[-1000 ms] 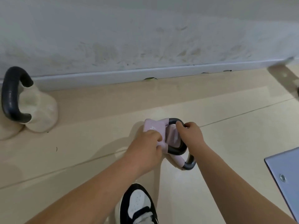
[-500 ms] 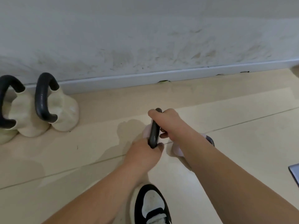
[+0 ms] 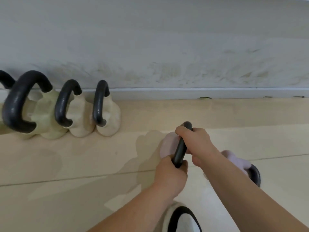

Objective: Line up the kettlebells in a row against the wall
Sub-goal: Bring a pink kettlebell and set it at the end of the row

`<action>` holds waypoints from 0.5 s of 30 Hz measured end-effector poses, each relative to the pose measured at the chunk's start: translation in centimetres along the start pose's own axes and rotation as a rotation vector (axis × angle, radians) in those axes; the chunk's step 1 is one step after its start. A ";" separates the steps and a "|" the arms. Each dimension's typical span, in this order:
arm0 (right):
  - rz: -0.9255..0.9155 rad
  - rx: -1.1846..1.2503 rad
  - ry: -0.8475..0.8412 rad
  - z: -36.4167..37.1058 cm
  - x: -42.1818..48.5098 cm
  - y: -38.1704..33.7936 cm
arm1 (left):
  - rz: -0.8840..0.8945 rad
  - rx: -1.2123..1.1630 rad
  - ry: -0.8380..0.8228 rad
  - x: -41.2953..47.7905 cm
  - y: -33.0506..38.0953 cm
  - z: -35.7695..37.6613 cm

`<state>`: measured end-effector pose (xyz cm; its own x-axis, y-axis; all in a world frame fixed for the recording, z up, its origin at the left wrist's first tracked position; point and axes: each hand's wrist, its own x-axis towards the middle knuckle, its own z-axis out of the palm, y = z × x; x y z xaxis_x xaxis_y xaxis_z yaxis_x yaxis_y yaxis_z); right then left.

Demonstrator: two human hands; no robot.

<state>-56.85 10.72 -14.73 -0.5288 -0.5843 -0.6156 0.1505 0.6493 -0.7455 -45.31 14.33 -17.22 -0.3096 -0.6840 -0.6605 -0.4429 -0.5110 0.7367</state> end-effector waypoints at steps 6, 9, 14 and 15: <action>-0.105 -0.008 -0.152 7.1 0.5 -4.4 | 0.127 0.072 0.208 2.8 1.6 -8.7; -0.142 -0.065 -0.148 10.0 1.0 -5.7 | 0.116 0.038 0.219 3.9 1.7 -10.4; -0.183 -0.172 -0.102 12.5 2.9 -6.4 | 0.106 -0.070 0.238 5.5 1.2 -9.7; -0.189 -0.190 -0.094 12.8 3.4 -6.7 | 0.107 -0.090 0.259 5.9 1.5 -9.5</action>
<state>-48.98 -1.85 -15.07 -0.4511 -0.7406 -0.4981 -0.1072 0.5990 -0.7935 -39.80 4.59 -18.68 -0.1199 -0.8409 -0.5278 -0.3395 -0.4649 0.8177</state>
